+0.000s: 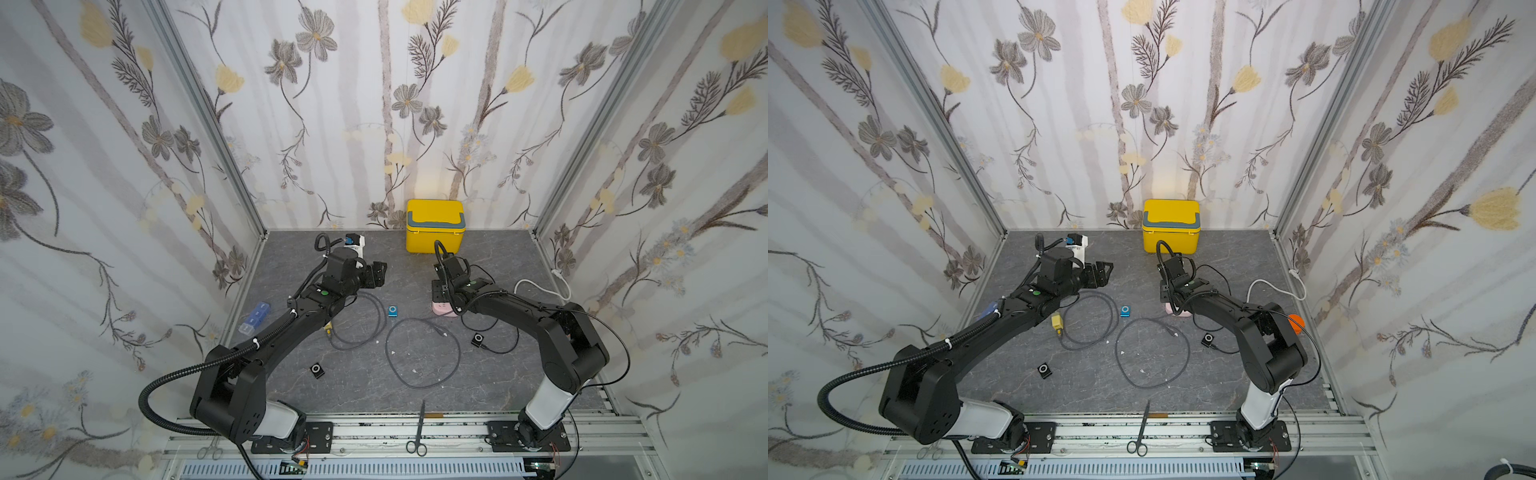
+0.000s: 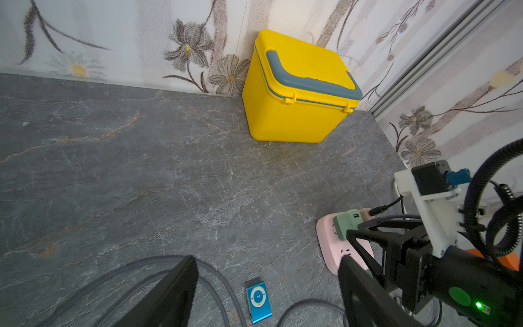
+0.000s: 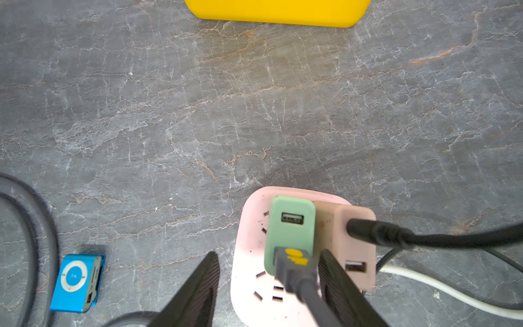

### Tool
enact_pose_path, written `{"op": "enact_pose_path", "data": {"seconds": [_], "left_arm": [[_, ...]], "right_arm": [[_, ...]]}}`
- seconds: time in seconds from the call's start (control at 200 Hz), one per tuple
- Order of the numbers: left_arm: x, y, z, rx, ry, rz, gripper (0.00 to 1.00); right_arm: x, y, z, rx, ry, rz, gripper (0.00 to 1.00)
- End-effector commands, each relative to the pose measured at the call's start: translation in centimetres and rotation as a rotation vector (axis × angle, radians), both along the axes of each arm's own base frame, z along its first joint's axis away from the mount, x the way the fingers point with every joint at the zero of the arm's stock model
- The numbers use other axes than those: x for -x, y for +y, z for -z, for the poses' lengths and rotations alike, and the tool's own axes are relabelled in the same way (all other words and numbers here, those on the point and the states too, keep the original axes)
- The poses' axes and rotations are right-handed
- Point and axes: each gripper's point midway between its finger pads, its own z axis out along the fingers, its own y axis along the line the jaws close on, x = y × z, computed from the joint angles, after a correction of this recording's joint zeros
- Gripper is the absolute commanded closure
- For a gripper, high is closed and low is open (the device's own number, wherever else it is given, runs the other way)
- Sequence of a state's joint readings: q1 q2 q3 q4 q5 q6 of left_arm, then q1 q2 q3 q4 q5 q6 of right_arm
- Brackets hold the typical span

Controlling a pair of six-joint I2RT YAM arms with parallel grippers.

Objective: Charge mp3
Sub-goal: Insert the plug into the socket.

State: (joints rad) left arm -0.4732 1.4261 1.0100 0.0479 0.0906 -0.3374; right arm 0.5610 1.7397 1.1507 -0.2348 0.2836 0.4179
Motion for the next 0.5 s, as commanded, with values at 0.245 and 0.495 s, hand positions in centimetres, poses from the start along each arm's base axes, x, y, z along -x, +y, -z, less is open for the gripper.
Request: {"op": "enact_pose_path", "data": {"seconds": [0.245,0.495], "left_arm": [[-0.3,-0.5,-0.1,0.013,0.010,0.012,0.19],[-0.5,-0.7,0.1,0.009,0.017,0.014,0.19]], "right_arm": [[-0.1,-1.5,-0.9,0.045,-0.015,0.076,0.43],[-0.2,-1.7,-1.0,0.043,-0.002,0.089,0.43]]}}
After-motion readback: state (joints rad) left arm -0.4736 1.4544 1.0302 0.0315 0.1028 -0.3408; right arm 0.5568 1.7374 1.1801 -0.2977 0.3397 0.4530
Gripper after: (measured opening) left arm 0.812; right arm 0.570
